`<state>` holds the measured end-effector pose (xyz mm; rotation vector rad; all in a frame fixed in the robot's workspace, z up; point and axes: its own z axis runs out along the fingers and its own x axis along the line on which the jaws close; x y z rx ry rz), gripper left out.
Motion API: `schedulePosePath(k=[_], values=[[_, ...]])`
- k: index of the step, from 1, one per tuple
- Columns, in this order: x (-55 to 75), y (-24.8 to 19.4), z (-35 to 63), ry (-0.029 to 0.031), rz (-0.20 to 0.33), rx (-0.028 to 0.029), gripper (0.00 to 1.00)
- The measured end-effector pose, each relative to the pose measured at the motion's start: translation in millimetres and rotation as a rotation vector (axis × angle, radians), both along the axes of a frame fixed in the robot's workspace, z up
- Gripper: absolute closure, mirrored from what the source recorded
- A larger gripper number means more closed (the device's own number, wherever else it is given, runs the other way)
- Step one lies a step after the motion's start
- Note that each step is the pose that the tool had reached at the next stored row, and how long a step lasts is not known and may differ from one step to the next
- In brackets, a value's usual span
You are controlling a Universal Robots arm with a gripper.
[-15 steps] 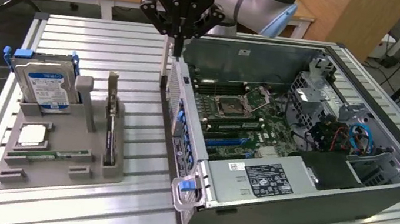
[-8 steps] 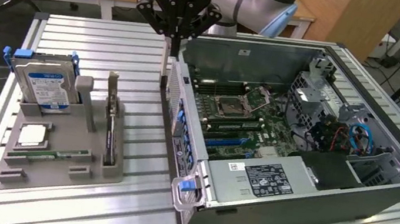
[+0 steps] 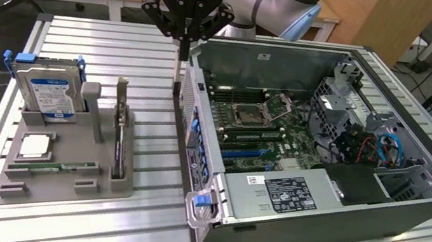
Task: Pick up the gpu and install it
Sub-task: 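Reach for the gpu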
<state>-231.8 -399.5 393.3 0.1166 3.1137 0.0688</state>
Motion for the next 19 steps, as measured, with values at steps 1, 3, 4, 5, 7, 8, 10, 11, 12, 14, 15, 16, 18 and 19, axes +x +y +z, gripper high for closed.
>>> schedulePosePath(k=[1,3,4,5,7,8,10,11,12,14,15,16,18,19], values=[[-1.3,0.0,0.0,-0.0001,0.0,0.0001,0.89],[-7.2,0.0,0.0,0.0,0.0,0.0,0.89],[-9.2,0.0,-0.1,-0.0001,0.0,0.0001,0.89],[-10.8,0.0,0.0,0.0,0.0,0.0,0.89],[-14.5,0.0,0.0,0.0,0.0,0.0,0.89],[-16.3,-0.1,0.0,0.0,0.0,0.0,0.89],[-19.9,0.0,0.0,0.0001,0.0,0.0,0.89],[-21.7,0.0,0.0,0.0,0.0,0.0,0.89],[-23.5,0.0,0.0,0.0,0.0,0.0,0.89],[-27.1,0.0,0.0,0.0,0.0,0.0,0.89],[-28.8,0.0,0.0,0.0,0.0,0.0,0.89],[-30.4,-0.1,0.0,0.0,0.0,0.0001,0.89],[-33.4,-0.1,0.0,0.0,0.0,0.0001,0.89],[-35.0,-0.1,0.0,-0.0001,0.0,0.0,0.89]])
